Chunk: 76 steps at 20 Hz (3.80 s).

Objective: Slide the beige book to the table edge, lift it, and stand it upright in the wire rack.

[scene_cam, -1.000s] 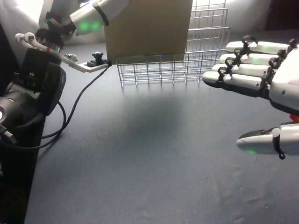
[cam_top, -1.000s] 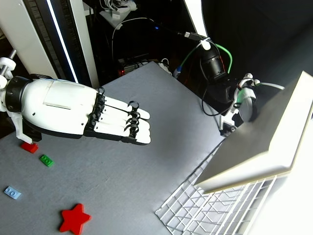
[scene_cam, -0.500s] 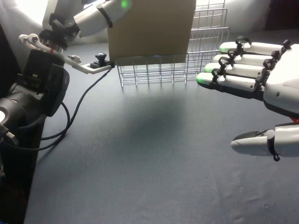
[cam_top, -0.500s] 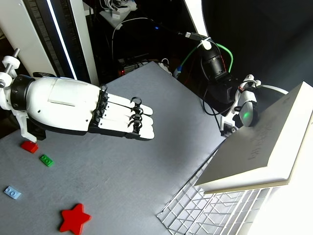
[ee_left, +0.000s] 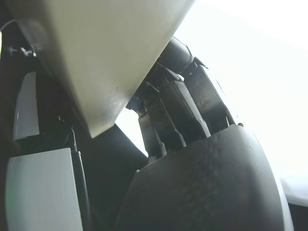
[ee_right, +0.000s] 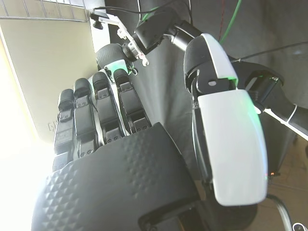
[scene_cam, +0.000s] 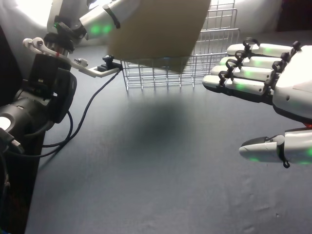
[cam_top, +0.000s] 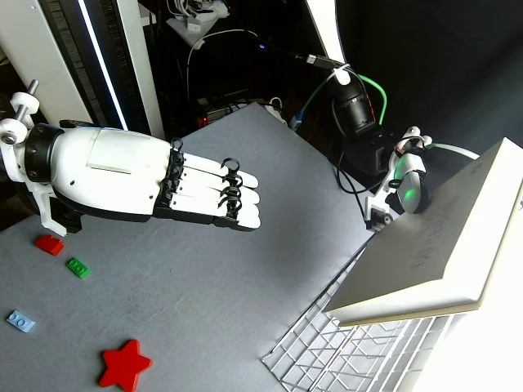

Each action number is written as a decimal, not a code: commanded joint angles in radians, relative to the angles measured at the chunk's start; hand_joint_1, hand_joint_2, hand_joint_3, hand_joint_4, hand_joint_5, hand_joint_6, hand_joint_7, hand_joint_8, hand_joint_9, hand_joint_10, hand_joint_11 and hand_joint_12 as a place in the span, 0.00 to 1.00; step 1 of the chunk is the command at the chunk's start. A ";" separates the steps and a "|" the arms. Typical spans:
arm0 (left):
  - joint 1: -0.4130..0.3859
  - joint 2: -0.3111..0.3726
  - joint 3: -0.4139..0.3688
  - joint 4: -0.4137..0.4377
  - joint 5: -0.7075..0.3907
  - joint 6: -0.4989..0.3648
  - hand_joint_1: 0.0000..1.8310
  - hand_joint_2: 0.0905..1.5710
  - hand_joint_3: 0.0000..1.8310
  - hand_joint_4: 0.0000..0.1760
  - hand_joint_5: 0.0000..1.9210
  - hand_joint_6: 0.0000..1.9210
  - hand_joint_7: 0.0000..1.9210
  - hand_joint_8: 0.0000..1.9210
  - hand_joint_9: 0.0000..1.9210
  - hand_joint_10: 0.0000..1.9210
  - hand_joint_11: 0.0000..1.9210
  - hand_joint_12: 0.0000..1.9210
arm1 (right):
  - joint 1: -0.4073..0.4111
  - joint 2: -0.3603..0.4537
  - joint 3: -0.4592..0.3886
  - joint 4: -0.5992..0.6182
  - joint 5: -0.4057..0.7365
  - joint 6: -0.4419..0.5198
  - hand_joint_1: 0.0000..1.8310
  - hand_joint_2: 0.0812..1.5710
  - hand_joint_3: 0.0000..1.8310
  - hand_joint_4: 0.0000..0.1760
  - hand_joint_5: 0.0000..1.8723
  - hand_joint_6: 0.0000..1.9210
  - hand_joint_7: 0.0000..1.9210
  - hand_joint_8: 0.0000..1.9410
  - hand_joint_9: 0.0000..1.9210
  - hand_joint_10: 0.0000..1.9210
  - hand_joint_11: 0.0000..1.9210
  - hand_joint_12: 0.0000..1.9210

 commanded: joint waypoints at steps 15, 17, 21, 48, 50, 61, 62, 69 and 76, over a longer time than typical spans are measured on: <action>-0.010 -0.005 -0.043 -0.111 -0.136 0.009 0.60 0.68 0.00 0.00 0.38 0.00 0.46 0.00 0.37 0.41 0.21 0.78 | 0.019 -0.005 0.005 0.017 0.115 0.002 0.02 0.75 0.00 0.00 0.03 0.00 0.07 0.00 0.07 0.00 0.00 0.09; -0.005 0.002 -0.063 -0.110 -0.127 0.006 0.60 0.67 0.00 0.00 0.36 0.00 0.43 0.00 0.37 0.35 0.19 0.75 | 0.018 -0.004 0.005 0.017 0.115 0.002 0.02 0.75 0.00 0.00 0.02 0.00 0.05 0.00 0.06 0.00 0.00 0.07; -0.004 0.040 -0.122 -0.095 -0.115 0.027 0.57 0.67 0.00 0.00 0.29 0.00 0.31 0.00 0.29 0.22 0.07 0.70 | 0.017 -0.004 0.005 0.017 0.115 0.002 0.05 0.75 0.00 0.00 0.04 0.00 0.07 0.00 0.06 0.00 0.00 0.10; -0.175 0.558 -0.663 0.223 0.350 0.327 0.41 0.61 0.00 0.50 0.06 0.00 0.05 0.00 0.08 0.00 0.00 0.21 | 0.016 -0.004 0.005 0.017 0.109 0.002 0.03 0.75 0.00 0.00 0.02 0.00 0.05 0.00 0.05 0.00 0.00 0.07; -0.206 0.579 -0.670 0.242 0.364 0.345 0.42 0.61 0.00 0.49 0.07 0.00 0.05 0.00 0.08 0.00 0.00 0.16 | 0.016 -0.004 0.005 0.017 0.106 0.002 0.06 0.73 0.00 0.00 0.03 0.00 0.06 0.00 0.06 0.00 0.00 0.14; -0.383 0.804 -0.851 0.696 0.751 0.345 0.36 0.61 0.00 0.40 0.08 0.00 0.11 0.00 0.12 0.01 0.00 0.39 | 0.016 -0.004 0.005 0.021 0.086 -0.017 0.04 0.72 0.00 0.00 0.06 0.00 0.09 0.00 0.07 0.00 0.00 0.13; -0.395 0.821 -0.866 0.717 0.770 0.345 0.36 0.61 0.00 0.40 0.08 0.00 0.12 0.00 0.12 0.01 0.00 0.39 | 0.016 -0.004 0.005 0.021 0.086 -0.017 0.02 0.73 0.00 0.00 0.05 0.00 0.08 0.00 0.07 0.00 0.00 0.07; -0.411 0.951 -0.993 0.766 0.932 0.410 0.23 0.69 0.00 0.23 0.25 0.01 0.29 0.01 0.27 0.03 0.00 0.55 | 0.016 0.005 0.012 0.094 0.084 -0.018 0.00 0.74 0.00 0.00 0.21 0.01 0.22 0.01 0.19 0.01 0.00 0.33; -0.345 1.075 -1.149 0.764 1.054 0.418 0.16 0.76 0.00 0.00 0.55 0.08 0.50 0.36 0.35 0.65 0.14 0.93 | 0.032 0.004 0.029 0.163 0.044 -0.018 0.00 0.77 0.00 0.00 0.46 0.09 0.49 0.09 0.39 0.30 0.15 0.78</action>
